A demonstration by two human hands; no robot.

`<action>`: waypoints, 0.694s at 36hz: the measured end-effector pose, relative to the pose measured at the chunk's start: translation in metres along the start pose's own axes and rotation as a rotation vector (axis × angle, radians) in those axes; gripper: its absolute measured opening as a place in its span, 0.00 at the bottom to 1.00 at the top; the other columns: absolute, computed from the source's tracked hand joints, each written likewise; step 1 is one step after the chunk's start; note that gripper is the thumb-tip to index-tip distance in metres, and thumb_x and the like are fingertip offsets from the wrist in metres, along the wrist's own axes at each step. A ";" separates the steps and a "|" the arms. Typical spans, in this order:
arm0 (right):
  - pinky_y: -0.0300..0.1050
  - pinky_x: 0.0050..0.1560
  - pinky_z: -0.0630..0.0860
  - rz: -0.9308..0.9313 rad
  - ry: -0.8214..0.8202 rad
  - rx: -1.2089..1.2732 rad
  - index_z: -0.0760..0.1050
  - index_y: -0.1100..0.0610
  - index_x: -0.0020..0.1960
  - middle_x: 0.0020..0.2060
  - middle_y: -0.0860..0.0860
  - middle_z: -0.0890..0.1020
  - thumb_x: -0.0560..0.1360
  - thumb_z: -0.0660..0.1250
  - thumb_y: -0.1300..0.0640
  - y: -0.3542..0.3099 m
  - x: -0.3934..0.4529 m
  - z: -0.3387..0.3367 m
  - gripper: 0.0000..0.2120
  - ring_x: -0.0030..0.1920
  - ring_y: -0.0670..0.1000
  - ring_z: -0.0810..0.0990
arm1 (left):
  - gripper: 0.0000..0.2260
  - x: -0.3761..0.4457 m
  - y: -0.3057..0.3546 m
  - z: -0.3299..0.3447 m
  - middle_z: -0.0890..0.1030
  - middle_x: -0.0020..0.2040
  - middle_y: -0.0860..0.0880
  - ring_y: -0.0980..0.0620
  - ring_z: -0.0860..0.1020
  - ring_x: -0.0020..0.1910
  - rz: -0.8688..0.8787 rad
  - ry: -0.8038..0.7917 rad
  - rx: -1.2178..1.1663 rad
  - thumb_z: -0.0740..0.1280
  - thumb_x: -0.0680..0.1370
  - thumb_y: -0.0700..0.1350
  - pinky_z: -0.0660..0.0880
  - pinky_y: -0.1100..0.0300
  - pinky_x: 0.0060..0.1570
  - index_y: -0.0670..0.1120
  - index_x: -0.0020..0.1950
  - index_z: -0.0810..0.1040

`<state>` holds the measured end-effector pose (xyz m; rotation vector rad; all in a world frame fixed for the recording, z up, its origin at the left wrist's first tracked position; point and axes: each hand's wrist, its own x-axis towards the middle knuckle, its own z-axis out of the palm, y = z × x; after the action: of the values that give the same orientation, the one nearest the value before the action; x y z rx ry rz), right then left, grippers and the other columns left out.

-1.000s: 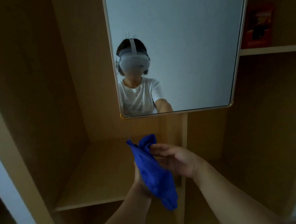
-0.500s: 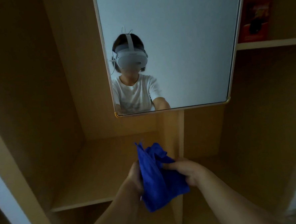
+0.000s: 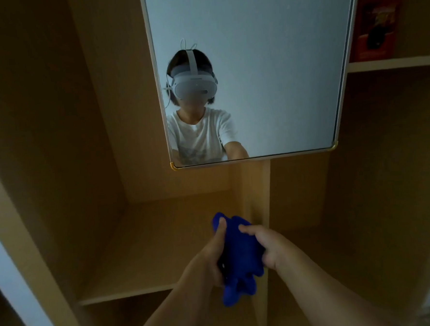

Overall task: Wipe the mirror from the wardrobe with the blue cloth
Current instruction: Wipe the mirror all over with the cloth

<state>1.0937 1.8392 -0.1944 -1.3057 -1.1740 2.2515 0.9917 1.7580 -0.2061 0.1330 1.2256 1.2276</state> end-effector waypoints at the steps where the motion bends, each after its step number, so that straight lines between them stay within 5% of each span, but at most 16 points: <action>1: 0.59 0.54 0.75 0.001 -0.031 0.017 0.76 0.63 0.54 0.50 0.61 0.80 0.70 0.74 0.57 0.001 -0.001 0.000 0.16 0.51 0.62 0.79 | 0.35 -0.001 0.002 -0.001 0.82 0.52 0.37 0.37 0.80 0.52 0.000 -0.014 -0.049 0.70 0.65 0.68 0.76 0.42 0.53 0.39 0.56 0.79; 6: 0.50 0.40 0.75 -0.178 0.040 -0.225 0.76 0.54 0.51 0.47 0.54 0.81 0.71 0.72 0.54 -0.002 -0.006 0.005 0.10 0.46 0.56 0.80 | 0.20 0.001 0.006 0.001 0.81 0.53 0.38 0.38 0.79 0.52 0.128 0.029 -0.044 0.73 0.70 0.45 0.77 0.43 0.48 0.40 0.60 0.77; 9: 0.47 0.47 0.76 -0.410 0.176 -0.563 0.70 0.45 0.49 0.47 0.45 0.76 0.69 0.72 0.42 -0.001 -0.010 0.004 0.14 0.46 0.48 0.77 | 0.19 0.001 0.005 0.003 0.80 0.54 0.39 0.39 0.79 0.52 0.213 0.114 -0.003 0.72 0.71 0.45 0.77 0.44 0.50 0.42 0.60 0.76; 13: 0.54 0.55 0.78 -0.187 -0.161 -0.237 0.75 0.51 0.60 0.54 0.53 0.83 0.61 0.77 0.38 0.004 -0.015 -0.011 0.33 0.52 0.57 0.82 | 0.13 -0.009 0.010 0.012 0.84 0.47 0.40 0.39 0.80 0.49 0.230 0.096 -0.033 0.69 0.71 0.47 0.77 0.47 0.42 0.42 0.53 0.80; 17: 0.53 0.47 0.79 -0.252 -0.237 -0.005 0.78 0.54 0.59 0.50 0.55 0.84 0.67 0.75 0.46 0.005 -0.019 -0.007 0.23 0.50 0.58 0.83 | 0.16 -0.019 0.022 0.033 0.83 0.47 0.43 0.43 0.80 0.49 0.293 0.149 0.218 0.66 0.73 0.53 0.77 0.49 0.46 0.44 0.54 0.80; 21: 0.52 0.42 0.79 -0.481 -0.132 0.010 0.76 0.48 0.60 0.49 0.53 0.84 0.74 0.68 0.58 -0.008 -0.023 -0.001 0.16 0.48 0.58 0.84 | 0.29 -0.018 0.030 0.033 0.69 0.64 0.48 0.45 0.68 0.64 0.598 0.571 0.854 0.59 0.75 0.63 0.67 0.50 0.63 0.45 0.67 0.66; 25: 0.52 0.51 0.79 -0.877 -0.009 -0.348 0.73 0.46 0.64 0.52 0.48 0.83 0.73 0.64 0.64 -0.020 -0.032 0.002 0.23 0.49 0.51 0.82 | 0.10 -0.046 0.026 0.028 0.72 0.45 0.56 0.55 0.72 0.44 1.196 0.788 0.879 0.56 0.76 0.59 0.69 0.62 0.38 0.53 0.47 0.66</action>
<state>1.1071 1.8319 -0.1592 -0.6440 -1.7504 1.4527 1.0040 1.7479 -0.1479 1.2706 2.5057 1.6815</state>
